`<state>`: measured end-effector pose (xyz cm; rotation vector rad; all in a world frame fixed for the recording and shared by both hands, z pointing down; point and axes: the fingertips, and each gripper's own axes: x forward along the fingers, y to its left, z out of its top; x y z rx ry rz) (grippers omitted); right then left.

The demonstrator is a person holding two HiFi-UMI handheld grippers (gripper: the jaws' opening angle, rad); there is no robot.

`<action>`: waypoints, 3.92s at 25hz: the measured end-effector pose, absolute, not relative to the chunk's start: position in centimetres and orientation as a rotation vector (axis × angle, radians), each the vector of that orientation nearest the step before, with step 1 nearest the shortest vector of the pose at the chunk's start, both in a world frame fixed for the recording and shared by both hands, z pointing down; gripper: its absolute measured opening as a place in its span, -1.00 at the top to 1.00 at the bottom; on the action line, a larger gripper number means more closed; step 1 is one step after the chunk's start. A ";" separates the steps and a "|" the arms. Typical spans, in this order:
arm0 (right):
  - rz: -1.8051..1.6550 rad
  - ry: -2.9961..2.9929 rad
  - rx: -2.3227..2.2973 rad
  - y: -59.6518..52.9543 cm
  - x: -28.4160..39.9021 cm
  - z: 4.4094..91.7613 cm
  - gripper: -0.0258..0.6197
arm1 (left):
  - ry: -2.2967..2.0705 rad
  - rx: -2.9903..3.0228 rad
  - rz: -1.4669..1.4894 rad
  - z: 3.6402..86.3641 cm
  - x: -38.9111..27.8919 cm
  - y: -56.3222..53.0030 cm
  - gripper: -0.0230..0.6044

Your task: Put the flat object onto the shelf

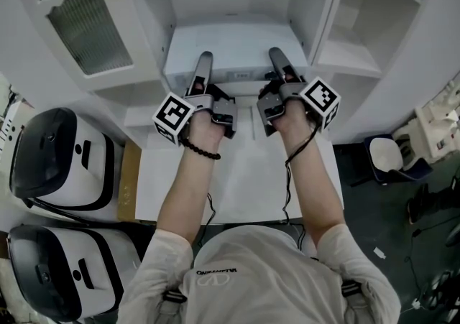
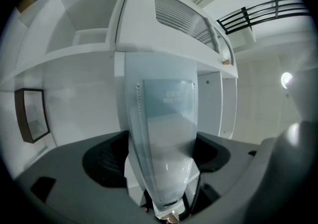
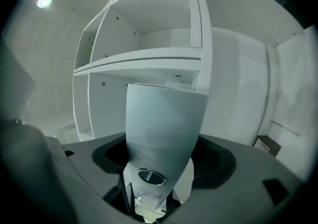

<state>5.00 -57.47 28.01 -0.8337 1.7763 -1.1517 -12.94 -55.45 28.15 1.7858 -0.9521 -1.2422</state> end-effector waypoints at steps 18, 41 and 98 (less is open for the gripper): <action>-0.277 2.080 -1.348 -47.5 9.9 26.9 0.56 | -1.475 2.469 -0.880 26.5 -12.8 -46.1 0.50; -0.346 2.184 -1.417 -55.2 5.7 26.8 0.89 | -1.695 2.512 -0.619 26.9 -12.6 -53.4 0.91; -0.179 2.274 -1.463 -44.0 12.6 32.6 0.89 | -2.002 2.490 -0.483 33.7 -22.8 -39.7 0.91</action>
